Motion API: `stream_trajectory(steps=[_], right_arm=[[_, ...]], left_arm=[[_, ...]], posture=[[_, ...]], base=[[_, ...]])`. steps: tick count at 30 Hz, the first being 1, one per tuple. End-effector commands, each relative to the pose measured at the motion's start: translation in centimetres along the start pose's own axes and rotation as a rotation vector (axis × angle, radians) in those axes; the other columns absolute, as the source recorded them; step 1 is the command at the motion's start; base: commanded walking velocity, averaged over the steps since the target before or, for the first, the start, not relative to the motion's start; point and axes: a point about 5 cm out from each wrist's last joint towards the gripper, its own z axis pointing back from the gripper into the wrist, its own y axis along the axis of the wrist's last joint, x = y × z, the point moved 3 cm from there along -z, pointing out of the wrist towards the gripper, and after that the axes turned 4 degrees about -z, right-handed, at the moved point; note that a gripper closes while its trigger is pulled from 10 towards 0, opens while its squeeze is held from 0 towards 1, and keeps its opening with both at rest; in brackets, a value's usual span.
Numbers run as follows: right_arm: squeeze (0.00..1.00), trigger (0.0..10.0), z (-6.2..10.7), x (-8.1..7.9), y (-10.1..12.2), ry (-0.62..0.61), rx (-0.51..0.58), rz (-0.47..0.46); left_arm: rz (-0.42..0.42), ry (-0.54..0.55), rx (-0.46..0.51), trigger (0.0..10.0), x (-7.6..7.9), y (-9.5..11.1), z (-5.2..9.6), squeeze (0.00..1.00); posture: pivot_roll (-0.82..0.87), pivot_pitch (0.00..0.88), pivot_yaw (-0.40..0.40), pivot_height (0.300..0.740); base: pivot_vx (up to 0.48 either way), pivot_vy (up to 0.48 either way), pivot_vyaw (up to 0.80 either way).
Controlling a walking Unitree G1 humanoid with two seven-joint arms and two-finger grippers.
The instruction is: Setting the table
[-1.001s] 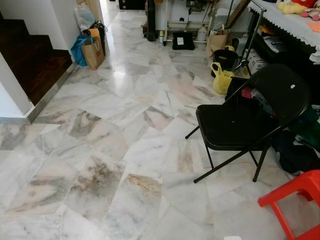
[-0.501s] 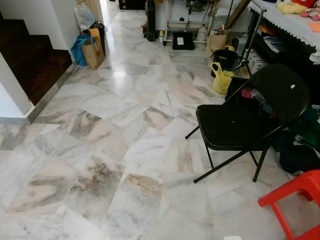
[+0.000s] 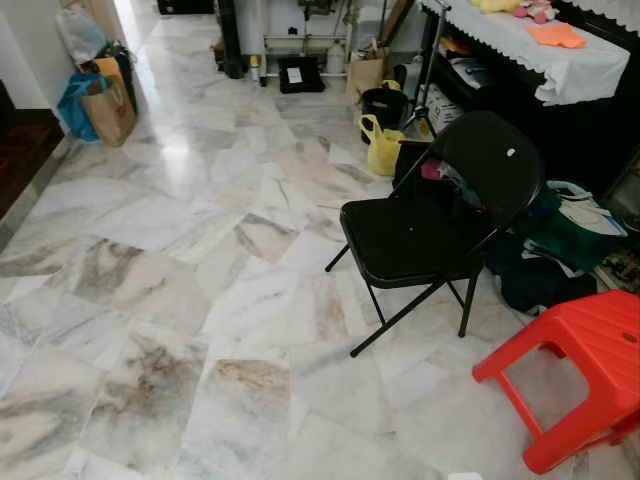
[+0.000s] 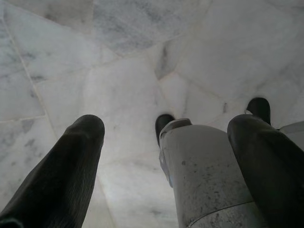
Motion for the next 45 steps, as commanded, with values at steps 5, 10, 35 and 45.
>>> stream_trajectory(steps=[5, 10, 35, 45], right_arm=[[0.00, 10.0, -0.4, -1.9, 4.4, 0.128, 0.095, -0.259], [0.00, 10.0, -0.3, 0.3, 3.9, 0.094, 0.085, -0.273], [0.00, 10.0, -0.2, -1.0, 1.8, 0.083, 0.038, -0.283], [0.00, 10.0, -0.2, -0.4, 1.8, 0.070, 0.039, -0.271]], left_arm=[[-0.007, -0.048, 0.070, 10.0, -1.8, 6.1, -1.4, 0.00], [-0.029, -0.044, 0.053, 10.0, -2.0, 5.5, -1.3, 0.00], [-0.082, -0.050, 0.041, 10.0, -3.3, 5.2, -1.1, 0.00], [-0.079, -0.053, 0.033, 10.0, -2.6, 5.2, -1.2, 0.00]], posture=[[0.06, 0.091, -0.023, 0.740], [0.07, 0.102, -0.022, 0.740], [0.07, 0.097, 0.010, 0.740], [0.07, 0.082, 0.005, 0.740]], base=[[0.000, 0.000, -0.80], [0.000, 0.000, -0.80], [0.000, 0.000, -0.80], [0.000, 0.000, -0.80]])
